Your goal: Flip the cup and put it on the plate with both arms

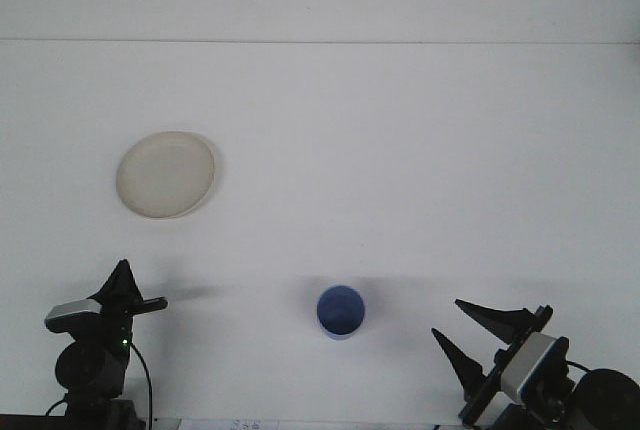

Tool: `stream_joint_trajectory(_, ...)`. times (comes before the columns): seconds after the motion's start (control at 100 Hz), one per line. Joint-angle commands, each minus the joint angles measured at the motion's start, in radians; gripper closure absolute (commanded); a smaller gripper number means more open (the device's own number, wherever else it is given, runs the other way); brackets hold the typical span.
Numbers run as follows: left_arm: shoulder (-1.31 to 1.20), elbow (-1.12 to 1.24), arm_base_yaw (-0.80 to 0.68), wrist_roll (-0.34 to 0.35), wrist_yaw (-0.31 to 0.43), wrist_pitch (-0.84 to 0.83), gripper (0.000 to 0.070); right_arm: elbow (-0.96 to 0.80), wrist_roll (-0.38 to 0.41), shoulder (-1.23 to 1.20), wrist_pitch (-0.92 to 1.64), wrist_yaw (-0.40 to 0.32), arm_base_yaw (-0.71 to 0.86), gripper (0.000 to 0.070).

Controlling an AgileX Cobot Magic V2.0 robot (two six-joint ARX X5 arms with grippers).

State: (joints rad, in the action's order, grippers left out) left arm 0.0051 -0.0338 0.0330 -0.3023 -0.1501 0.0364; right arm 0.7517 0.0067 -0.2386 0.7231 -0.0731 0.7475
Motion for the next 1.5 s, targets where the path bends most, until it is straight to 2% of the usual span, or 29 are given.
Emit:
stream_joint_trajectory(0.0,-0.002,-0.005,-0.002,-0.146,0.041,0.026,0.0685,0.001,0.020,0.003,-0.012,0.010,0.010,0.0342)
stream_joint_trajectory(0.14,0.034,-0.140,0.000,-0.155,0.173,-0.010,0.0687,0.001,0.020,0.001,-0.013,0.022,0.010,0.0342)
stream_joint_trajectory(0.25,0.140,-0.315,0.001,-0.122,0.250,-0.147,0.0672,0.001,0.017,0.001,-0.014,0.035,0.010,0.0342)
stream_joint_trajectory(0.29,0.199,-0.387,0.001,-0.090,0.291,-0.212,0.0613,0.001,0.016,0.002,-0.013,0.051,0.010,0.0342)
stream_joint_trajectory(0.35,0.300,-0.499,0.003,-0.028,0.370,-0.317,0.0465,0.001,0.016,0.002,-0.013,0.063,0.010,0.0342)
stream_joint_trajectory(0.36,0.325,-0.526,0.004,-0.014,0.388,-0.342,0.0400,0.001,0.016,0.002,-0.013,0.064,0.010,0.0342)
stream_joint_trajectory(0.43,0.440,-0.643,0.019,0.038,0.465,-0.452,0.0246,0.001,0.015,0.002,-0.013,0.072,0.010,0.0342)
stream_joint_trajectory(0.46,0.490,-0.692,0.030,0.057,0.497,-0.497,0.0224,0.001,0.014,0.002,-0.013,0.075,0.010,0.0342)
stream_joint_trajectory(0.6,0.719,-0.893,0.137,0.099,0.601,-0.652,0.0226,0.001,-0.011,0.002,-0.013,0.075,0.010,0.0342)
stream_joint_trajectory(0.79,0.996,-1.078,0.399,0.134,0.595,-0.772,0.0229,0.001,-0.022,0.002,-0.013,0.082,0.010,0.0342)
stream_joint_trajectory(0.99,1.272,-1.220,0.649,0.145,0.507,-0.806,0.0230,0.001,-0.030,0.002,-0.013,0.082,0.010,0.0342)
stream_joint_trajectory(1.14,1.431,-1.303,0.740,0.165,0.434,-0.815,0.0230,0.001,-0.029,0.002,-0.012,0.082,0.010,0.0342)
stream_joint_trajectory(1.49,1.651,-1.371,0.808,0.190,0.430,-0.826,0.0230,0.001,-0.034,0.002,-0.012,0.082,0.010,0.0342)
